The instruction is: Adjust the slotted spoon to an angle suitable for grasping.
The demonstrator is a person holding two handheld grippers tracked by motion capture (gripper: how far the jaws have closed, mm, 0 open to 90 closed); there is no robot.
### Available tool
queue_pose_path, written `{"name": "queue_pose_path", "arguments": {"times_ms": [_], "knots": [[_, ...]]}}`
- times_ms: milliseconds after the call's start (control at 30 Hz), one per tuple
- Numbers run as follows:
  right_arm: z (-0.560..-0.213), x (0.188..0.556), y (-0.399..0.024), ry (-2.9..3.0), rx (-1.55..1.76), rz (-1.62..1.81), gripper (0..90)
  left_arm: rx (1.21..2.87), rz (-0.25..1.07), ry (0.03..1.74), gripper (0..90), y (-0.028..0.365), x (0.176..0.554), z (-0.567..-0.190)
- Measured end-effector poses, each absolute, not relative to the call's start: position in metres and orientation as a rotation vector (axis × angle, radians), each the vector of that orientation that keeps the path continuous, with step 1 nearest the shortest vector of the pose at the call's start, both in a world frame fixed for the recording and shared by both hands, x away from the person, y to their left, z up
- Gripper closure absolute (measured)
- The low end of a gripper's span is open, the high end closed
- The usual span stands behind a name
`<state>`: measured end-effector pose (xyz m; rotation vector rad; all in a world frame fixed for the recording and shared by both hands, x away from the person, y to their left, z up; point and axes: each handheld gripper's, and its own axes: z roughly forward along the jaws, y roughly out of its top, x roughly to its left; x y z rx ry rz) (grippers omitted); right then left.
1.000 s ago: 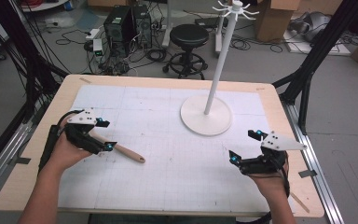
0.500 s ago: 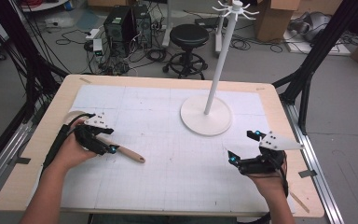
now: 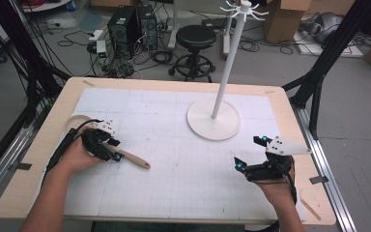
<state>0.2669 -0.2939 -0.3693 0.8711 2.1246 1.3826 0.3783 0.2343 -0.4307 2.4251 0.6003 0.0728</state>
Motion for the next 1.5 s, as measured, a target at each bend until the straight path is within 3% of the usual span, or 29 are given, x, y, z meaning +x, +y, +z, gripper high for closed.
{"name": "queue_pose_path", "arguments": {"times_ms": [467, 1100, 1500], "knots": [[-0.369, 0.265, -0.295, 2.122, 0.863, 1.378, 0.2, 2.659, 0.112, 0.492, 39.6, 0.213, 0.381, -0.422], [-0.370, 0.265, -0.294, 2.129, 0.870, 1.370, 0.3, 2.715, 0.104, 0.366, 74.8, 0.204, 0.367, -0.417], [-0.370, 0.266, -0.293, 2.133, 0.863, 1.374, 0.2, 2.715, 0.064, 0.296, 76.0, 0.187, 0.357, -0.416]]}}
